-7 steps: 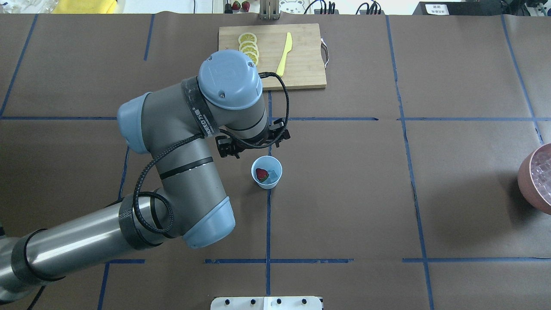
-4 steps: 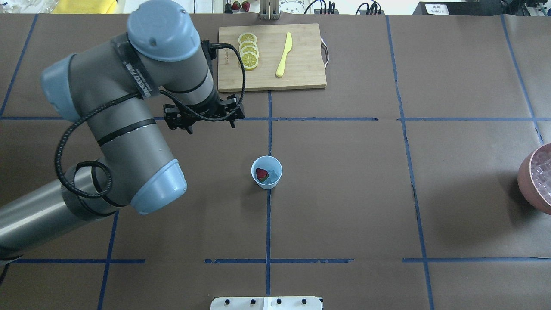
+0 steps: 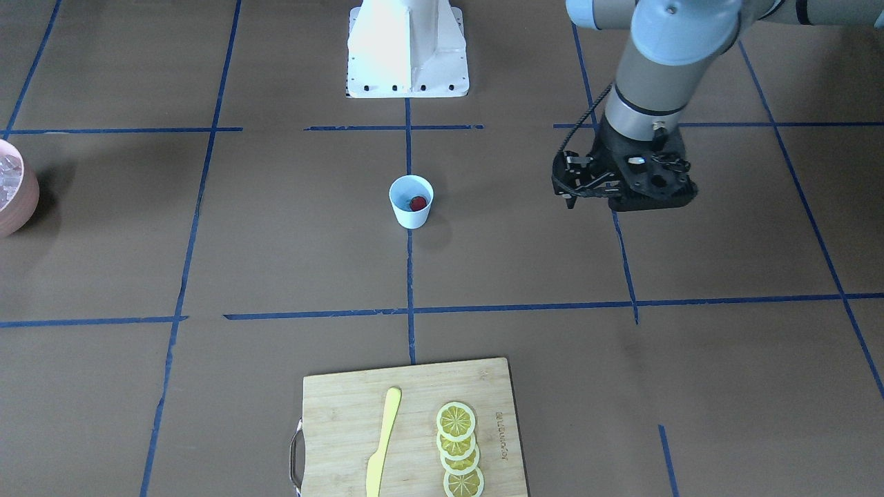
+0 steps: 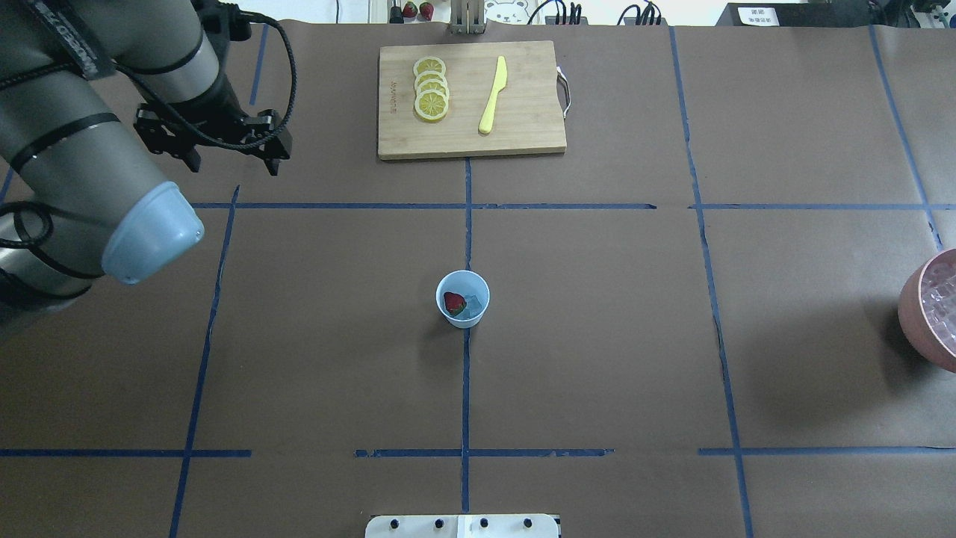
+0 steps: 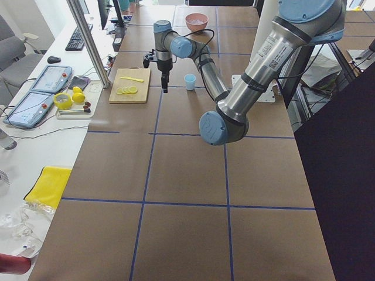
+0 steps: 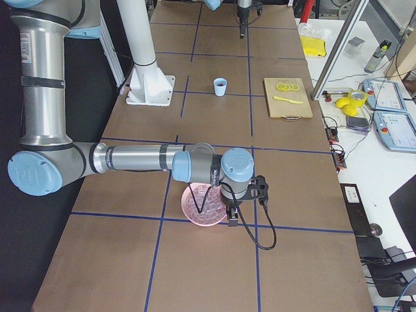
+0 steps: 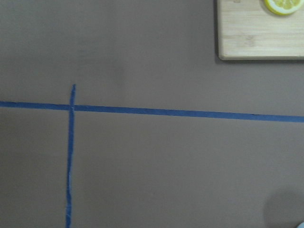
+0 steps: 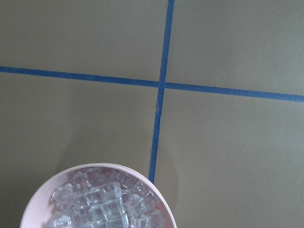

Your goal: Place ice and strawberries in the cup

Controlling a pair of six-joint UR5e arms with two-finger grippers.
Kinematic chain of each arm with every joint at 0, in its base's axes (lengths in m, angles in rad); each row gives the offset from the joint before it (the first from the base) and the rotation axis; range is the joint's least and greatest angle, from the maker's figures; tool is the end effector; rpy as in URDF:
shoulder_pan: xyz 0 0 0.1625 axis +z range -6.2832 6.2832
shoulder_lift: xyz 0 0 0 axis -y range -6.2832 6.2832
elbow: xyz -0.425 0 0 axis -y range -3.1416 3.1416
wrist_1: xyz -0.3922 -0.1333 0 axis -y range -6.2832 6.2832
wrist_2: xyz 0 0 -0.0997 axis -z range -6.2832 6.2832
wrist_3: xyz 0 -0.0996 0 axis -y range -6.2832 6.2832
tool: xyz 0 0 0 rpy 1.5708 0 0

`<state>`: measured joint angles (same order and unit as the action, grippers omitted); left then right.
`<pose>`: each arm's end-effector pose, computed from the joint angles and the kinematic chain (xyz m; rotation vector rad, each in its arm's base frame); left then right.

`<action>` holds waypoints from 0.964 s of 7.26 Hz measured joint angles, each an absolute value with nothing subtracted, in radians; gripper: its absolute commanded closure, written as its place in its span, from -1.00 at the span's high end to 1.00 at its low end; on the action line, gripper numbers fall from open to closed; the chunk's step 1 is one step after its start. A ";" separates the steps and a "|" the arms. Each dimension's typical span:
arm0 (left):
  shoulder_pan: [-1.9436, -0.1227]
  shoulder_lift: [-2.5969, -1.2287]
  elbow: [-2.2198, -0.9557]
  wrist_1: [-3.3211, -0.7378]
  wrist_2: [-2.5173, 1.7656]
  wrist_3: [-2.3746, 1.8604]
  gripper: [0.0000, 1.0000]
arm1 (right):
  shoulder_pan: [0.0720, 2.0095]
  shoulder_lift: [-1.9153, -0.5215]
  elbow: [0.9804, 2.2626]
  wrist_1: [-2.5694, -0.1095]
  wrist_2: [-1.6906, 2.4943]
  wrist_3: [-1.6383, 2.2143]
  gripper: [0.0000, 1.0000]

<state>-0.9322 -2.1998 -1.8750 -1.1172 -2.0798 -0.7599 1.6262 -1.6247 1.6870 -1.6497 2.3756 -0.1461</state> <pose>0.2968 -0.5420 0.2222 0.0378 0.6835 0.0055 0.0873 -0.4630 0.6332 0.0653 -0.8025 -0.0791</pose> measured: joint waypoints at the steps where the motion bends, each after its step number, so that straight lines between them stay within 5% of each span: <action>1: -0.992 -2.166 -1.875 -1.091 -2.095 -0.643 1.00 | 1.628 -1.635 1.686 -1.620 2.374 -0.127 0.99; 7: -1.382 -1.790 -1.844 -1.152 -2.266 0.014 1.00 | 1.629 -1.631 1.685 -1.592 2.381 -0.072 0.99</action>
<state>-1.3825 -1.7904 -1.8436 -1.1518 -2.2661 0.0138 1.6291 -1.6311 1.6855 -1.5923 2.3811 -0.0722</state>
